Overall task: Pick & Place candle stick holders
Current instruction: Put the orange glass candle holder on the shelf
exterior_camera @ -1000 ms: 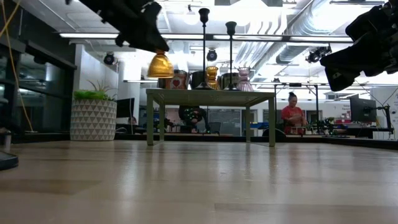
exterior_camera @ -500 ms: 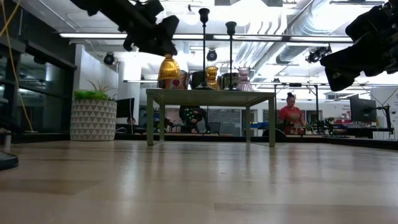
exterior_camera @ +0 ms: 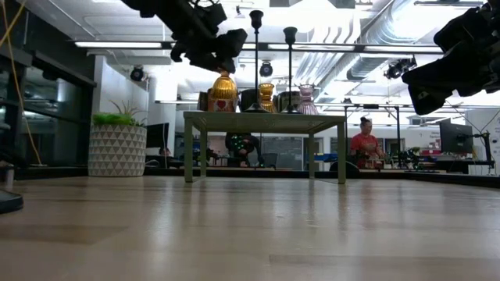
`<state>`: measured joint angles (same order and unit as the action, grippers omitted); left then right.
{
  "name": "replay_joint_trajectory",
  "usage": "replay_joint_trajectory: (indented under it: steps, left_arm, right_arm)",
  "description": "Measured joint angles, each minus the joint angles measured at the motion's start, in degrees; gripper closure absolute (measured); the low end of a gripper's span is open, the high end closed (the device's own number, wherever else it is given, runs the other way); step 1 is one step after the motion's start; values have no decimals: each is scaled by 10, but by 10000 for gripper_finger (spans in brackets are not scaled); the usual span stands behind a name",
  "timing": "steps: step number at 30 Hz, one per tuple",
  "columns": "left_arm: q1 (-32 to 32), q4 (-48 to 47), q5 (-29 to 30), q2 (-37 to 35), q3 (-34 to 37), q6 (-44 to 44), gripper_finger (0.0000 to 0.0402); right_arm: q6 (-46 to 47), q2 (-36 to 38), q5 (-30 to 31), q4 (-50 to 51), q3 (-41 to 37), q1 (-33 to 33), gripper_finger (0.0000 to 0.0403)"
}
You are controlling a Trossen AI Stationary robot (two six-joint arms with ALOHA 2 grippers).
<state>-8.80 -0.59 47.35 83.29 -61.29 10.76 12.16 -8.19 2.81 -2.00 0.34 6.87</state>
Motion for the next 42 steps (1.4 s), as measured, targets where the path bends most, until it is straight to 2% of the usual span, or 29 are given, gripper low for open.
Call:
replay_joint_trajectory:
  steps: [8,30,42]
  left_arm:
    - [-2,-11,3,20,-2,50,255]
    - [-14,-48,11,20,-2,84,255]
    - [-28,-55,10,20,-2,160,255]
  right_arm:
    - [0,-2,0,0,0,0,400]
    - [0,-2,0,0,0,0,400]
    - [0,-2,0,0,0,0,400]
